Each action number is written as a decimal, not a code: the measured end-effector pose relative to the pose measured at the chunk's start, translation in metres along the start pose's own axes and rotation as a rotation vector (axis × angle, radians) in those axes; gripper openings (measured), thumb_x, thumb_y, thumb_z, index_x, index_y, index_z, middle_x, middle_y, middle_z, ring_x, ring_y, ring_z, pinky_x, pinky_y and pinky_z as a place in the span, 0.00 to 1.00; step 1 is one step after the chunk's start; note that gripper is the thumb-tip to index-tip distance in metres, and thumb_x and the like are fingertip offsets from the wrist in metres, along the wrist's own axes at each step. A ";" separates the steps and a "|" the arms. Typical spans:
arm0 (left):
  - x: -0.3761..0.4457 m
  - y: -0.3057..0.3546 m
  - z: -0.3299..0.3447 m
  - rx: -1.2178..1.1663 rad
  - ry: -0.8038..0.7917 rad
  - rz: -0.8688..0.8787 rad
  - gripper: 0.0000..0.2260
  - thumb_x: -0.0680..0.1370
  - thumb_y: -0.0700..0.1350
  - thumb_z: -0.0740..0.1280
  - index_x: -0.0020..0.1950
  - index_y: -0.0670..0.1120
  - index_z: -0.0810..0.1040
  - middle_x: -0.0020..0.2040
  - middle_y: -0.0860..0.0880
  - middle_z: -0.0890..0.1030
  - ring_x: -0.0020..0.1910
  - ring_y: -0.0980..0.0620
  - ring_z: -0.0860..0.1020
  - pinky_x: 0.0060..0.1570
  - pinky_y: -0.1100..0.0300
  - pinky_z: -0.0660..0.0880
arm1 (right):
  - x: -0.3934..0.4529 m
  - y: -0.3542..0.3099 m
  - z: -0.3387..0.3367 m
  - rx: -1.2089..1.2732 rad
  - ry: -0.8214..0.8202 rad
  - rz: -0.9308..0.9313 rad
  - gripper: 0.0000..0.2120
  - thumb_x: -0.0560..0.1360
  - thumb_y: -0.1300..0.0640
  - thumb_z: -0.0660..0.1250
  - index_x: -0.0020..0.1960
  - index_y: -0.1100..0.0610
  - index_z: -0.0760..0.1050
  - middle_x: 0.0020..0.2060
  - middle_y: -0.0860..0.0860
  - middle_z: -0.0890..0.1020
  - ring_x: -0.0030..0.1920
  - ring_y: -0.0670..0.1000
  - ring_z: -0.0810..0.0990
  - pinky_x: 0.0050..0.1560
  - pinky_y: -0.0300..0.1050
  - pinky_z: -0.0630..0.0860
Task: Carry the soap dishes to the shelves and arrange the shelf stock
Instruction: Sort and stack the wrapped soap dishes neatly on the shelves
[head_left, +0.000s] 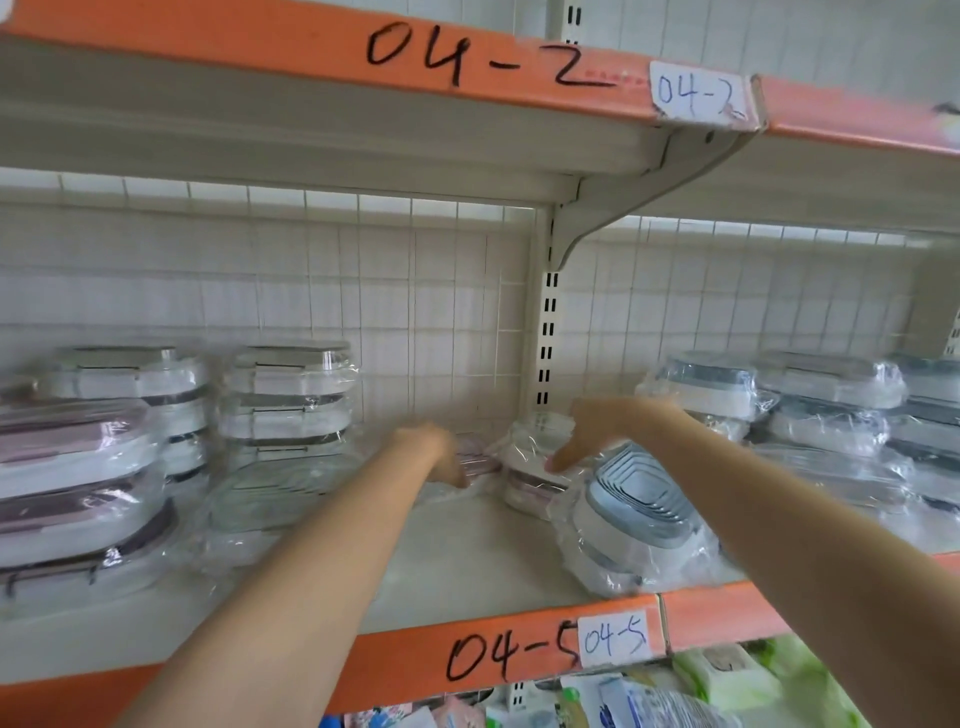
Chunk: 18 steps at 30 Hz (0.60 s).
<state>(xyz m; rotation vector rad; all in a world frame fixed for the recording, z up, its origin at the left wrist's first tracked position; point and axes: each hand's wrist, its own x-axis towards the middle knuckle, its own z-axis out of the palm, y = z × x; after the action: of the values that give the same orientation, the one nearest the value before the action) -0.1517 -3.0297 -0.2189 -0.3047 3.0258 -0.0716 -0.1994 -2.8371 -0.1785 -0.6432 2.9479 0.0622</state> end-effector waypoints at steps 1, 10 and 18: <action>0.002 0.000 0.002 0.008 -0.017 -0.017 0.29 0.76 0.61 0.65 0.72 0.47 0.69 0.70 0.45 0.71 0.67 0.45 0.71 0.62 0.55 0.69 | 0.003 0.001 0.002 -0.007 -0.004 0.002 0.28 0.65 0.33 0.71 0.49 0.56 0.73 0.49 0.52 0.77 0.48 0.53 0.75 0.57 0.46 0.73; 0.000 -0.001 -0.003 0.026 0.057 -0.021 0.36 0.72 0.68 0.64 0.68 0.42 0.72 0.70 0.41 0.68 0.71 0.42 0.62 0.65 0.55 0.63 | 0.015 0.002 0.008 0.076 0.063 -0.020 0.25 0.66 0.36 0.72 0.31 0.52 0.64 0.28 0.45 0.68 0.29 0.46 0.65 0.33 0.41 0.62; -0.009 -0.014 -0.033 -0.078 0.240 -0.057 0.38 0.68 0.72 0.65 0.65 0.44 0.74 0.68 0.41 0.70 0.67 0.42 0.66 0.59 0.51 0.69 | 0.009 -0.006 -0.002 0.233 0.230 -0.023 0.32 0.74 0.37 0.62 0.62 0.64 0.72 0.54 0.56 0.80 0.50 0.54 0.77 0.50 0.41 0.71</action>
<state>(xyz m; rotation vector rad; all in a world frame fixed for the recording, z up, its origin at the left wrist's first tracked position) -0.1437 -3.0404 -0.1844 -0.4181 3.2628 0.0060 -0.2047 -2.8466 -0.1778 -0.6910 3.0947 -0.3763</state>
